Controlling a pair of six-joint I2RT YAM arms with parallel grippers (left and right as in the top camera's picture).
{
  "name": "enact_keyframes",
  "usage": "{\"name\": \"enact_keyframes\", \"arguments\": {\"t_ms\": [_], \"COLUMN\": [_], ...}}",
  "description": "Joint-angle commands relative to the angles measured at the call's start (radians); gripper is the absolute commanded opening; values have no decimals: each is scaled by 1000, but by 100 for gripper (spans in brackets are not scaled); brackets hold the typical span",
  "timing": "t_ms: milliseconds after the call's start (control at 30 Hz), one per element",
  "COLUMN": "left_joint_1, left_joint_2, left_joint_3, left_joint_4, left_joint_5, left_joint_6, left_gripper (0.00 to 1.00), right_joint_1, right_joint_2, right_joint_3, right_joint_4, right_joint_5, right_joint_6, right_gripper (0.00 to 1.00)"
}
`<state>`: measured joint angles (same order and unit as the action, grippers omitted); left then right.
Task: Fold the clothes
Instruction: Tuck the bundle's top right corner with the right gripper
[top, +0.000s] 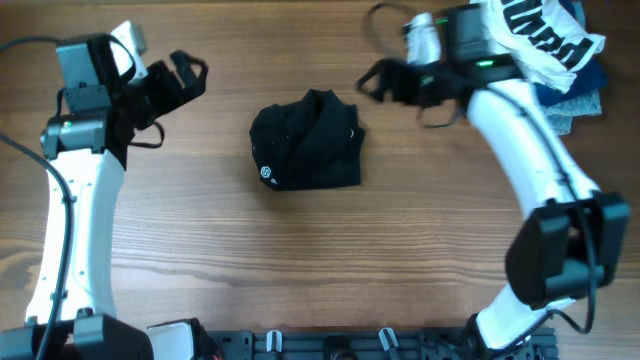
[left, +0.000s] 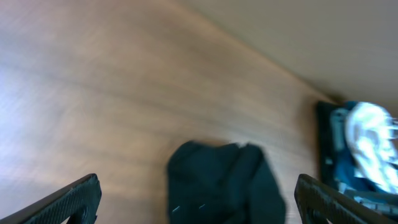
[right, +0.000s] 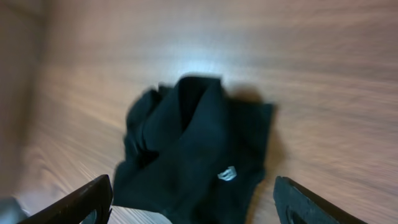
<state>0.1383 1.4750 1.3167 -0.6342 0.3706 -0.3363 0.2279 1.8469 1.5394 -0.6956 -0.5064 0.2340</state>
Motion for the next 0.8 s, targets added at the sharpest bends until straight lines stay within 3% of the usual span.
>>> {"name": "enact_keyframes", "arguments": {"t_ms": [0, 133, 333, 600, 767], "left_joint_1": [29, 27, 27, 27, 27], "left_joint_2": [27, 37, 44, 44, 44], "left_joint_3": [-2, -3, -4, -4, -4], "left_joint_4": [-46, -60, -63, -80, -81], "left_joint_5": [-74, -111, -116, -138, -145], "left_joint_6": [-8, -8, -8, -8, -8], "left_gripper": [100, 100, 100, 100, 100], "right_joint_1": [121, 222, 311, 289, 239], "right_joint_2": [32, 78, 175, 184, 184], "right_joint_3": [-10, -10, -10, -5, -5], "right_joint_4": [7, 33, 33, -92, -177], "right_joint_5": [217, 318, 415, 621, 618], "right_joint_6": [16, 32, 32, 111, 139], "right_gripper": [81, 73, 72, 72, 72]}}
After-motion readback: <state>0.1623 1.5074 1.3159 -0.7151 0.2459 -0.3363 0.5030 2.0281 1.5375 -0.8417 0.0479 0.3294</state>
